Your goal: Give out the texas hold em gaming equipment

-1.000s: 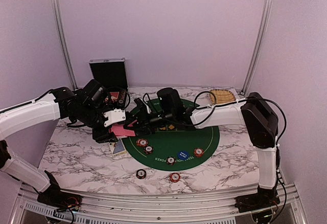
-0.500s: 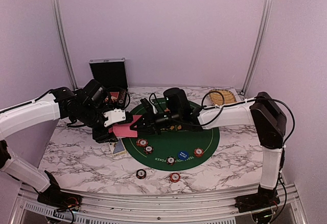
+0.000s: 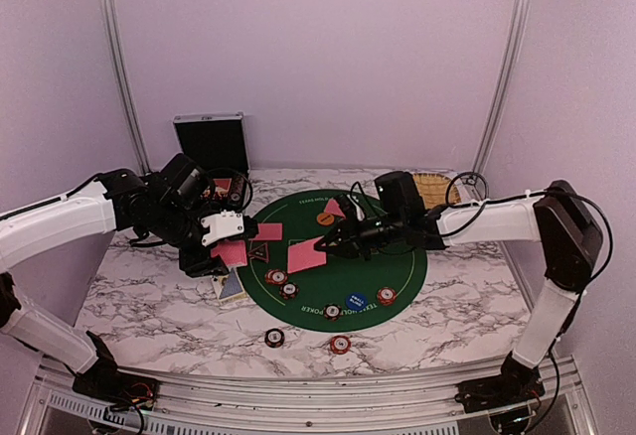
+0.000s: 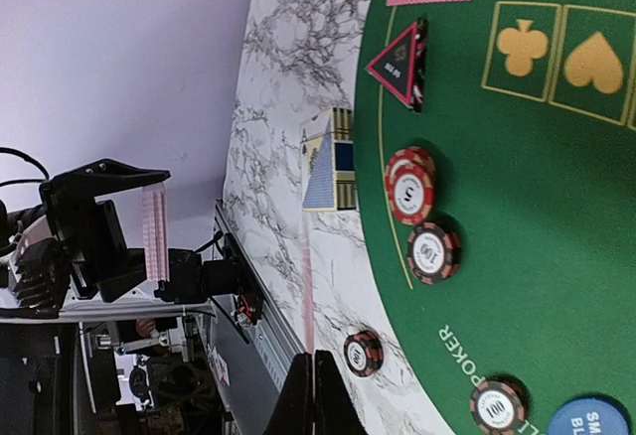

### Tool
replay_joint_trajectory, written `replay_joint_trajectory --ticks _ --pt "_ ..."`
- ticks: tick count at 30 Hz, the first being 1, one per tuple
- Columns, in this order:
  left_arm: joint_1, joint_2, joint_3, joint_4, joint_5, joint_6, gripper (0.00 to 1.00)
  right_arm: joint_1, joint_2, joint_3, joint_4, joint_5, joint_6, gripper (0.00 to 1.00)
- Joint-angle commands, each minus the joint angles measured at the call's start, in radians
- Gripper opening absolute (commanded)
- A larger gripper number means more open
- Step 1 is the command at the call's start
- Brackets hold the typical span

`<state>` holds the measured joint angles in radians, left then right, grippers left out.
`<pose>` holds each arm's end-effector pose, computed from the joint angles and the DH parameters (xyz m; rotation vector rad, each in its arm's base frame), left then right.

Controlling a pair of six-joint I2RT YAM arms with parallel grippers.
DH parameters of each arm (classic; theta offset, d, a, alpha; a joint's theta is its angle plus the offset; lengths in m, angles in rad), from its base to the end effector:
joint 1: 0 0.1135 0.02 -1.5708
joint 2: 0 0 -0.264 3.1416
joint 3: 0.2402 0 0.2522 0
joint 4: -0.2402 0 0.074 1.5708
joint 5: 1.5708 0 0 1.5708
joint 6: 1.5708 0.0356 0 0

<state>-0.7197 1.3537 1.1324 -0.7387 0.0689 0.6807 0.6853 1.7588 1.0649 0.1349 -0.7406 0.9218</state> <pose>0.2075 -0.1852 0.2864 1.6516 1.9173 -0.1028 0.2798 0.2598 0.2091 -0.2323 2.4755 1.6244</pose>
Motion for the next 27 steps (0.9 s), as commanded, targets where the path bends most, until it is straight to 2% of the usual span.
replay_joint_trajectory --ticks 1,5,9,27 --pt "0.006 -0.038 0.015 0.009 -0.007 0.008 0.0 -0.056 -0.065 0.001 -0.216 0.008 -0.141 0.0" --pt "0.006 -0.037 0.016 0.008 -0.01 0.008 0.0 -0.094 -0.063 0.056 -0.404 0.016 -0.257 0.0" --pt "0.006 -0.035 0.019 0.007 -0.007 0.006 0.0 -0.121 -0.051 0.085 -0.517 0.045 -0.343 0.0" --pt "0.006 -0.002 0.036 0.008 0.014 -0.007 0.0 -0.148 0.079 0.083 -0.458 0.111 -0.402 0.0"
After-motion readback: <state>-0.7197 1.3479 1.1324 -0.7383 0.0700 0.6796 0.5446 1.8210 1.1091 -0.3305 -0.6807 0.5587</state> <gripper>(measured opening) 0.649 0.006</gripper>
